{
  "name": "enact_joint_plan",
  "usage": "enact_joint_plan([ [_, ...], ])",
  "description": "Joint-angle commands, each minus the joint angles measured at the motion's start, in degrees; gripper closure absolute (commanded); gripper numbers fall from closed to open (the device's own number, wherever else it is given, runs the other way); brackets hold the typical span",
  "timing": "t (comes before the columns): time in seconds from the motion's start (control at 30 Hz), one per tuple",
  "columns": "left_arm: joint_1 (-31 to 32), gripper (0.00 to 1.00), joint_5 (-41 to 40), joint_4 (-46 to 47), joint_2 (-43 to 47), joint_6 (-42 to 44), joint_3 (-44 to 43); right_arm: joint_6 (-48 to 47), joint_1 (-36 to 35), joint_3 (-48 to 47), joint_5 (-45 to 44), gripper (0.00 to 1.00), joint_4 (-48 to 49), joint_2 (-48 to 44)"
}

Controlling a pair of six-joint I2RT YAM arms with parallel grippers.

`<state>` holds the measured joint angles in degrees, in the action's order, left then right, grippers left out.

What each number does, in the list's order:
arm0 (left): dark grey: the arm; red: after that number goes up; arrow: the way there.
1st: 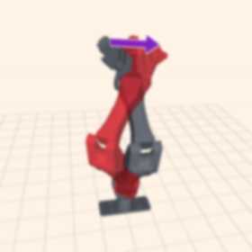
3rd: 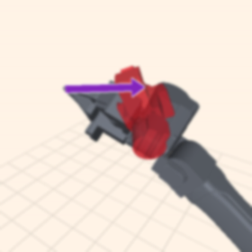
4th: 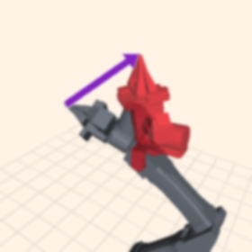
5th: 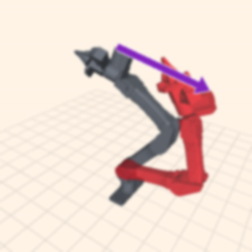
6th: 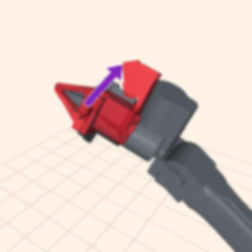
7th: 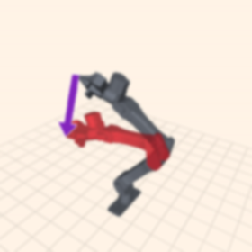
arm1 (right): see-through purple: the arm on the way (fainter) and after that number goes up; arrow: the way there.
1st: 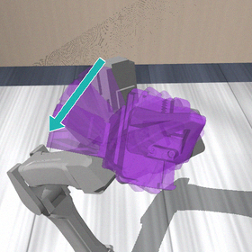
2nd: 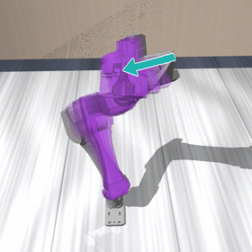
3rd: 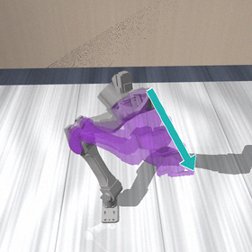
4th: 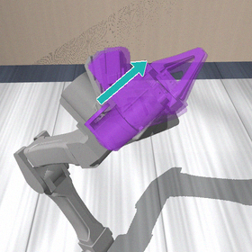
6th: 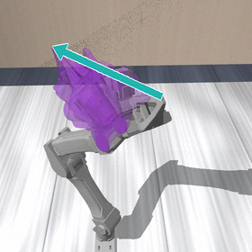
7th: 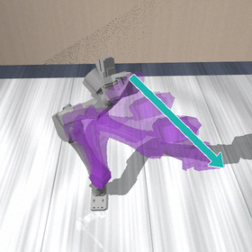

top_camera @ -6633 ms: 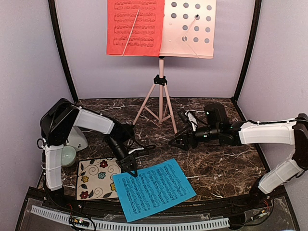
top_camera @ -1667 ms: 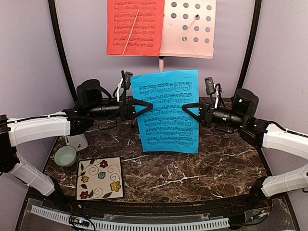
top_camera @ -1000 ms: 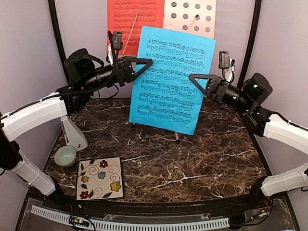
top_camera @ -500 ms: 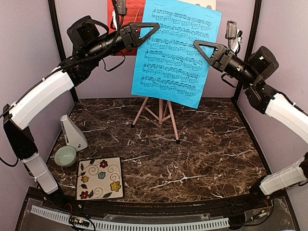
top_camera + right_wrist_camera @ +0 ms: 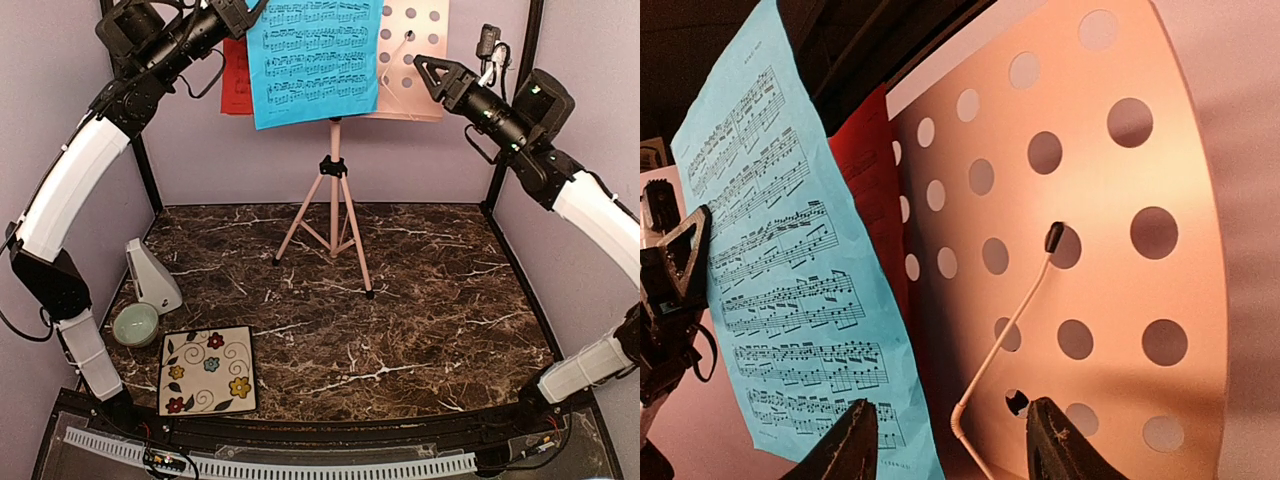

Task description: Set up the instrument practice props

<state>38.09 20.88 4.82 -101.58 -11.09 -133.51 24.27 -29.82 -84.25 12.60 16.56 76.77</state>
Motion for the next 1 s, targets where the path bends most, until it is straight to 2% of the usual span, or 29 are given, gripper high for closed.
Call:
enact_joint_plan([
  [0.0,-1.21,1.0,-4.79,2.19,-0.38,1.42,-0.9,-1.2,0.34,-3.78,-8.95,0.49,-1.2,2.74],
  [0.33,-1.7,1.0,-6.22,4.73,-0.78,4.24,-1.34,4.5,-0.15,-9.25,-5.98,0.54,2.29,9.1],
  [0.7,-1.7,1.0,-5.61,7.16,-0.53,4.12,0.55,9.56,-0.83,-13.92,-4.01,0.55,4.59,14.07],
  [0.83,-1.69,1.0,-5.23,8.69,0.37,4.81,2.37,11.02,-0.8,-17.71,-3.34,0.59,2.96,17.57],
  [0.97,-1.7,1.0,-5.83,9.4,0.85,5.76,3.51,11.35,-0.84,-18.36,-3.48,0.68,2.8,18.15],
])
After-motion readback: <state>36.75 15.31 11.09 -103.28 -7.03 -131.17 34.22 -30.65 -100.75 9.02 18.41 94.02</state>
